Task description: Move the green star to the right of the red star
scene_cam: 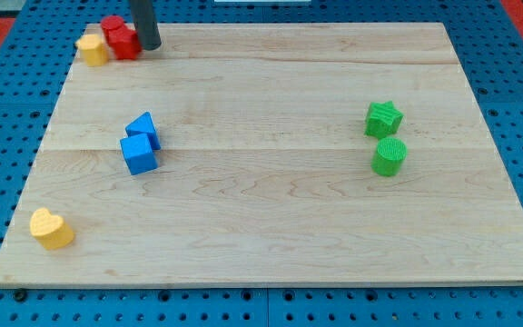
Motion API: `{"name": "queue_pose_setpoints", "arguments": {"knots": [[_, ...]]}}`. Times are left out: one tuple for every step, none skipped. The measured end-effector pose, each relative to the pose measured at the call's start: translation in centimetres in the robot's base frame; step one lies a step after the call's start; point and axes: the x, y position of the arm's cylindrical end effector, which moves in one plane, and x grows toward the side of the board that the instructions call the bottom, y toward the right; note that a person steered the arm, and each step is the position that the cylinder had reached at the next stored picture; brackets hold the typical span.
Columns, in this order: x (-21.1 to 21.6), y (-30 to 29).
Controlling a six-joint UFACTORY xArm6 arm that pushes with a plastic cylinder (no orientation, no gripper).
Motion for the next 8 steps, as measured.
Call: {"name": "queue_pose_setpoints", "arguments": {"knots": [[2.4, 12.3], [4.9, 25.6], [8.5, 34.5], [16.3, 34.3], [9.7, 22.4], [6.6, 16.0], [7.1, 25.6], [15.4, 19.7]]}}
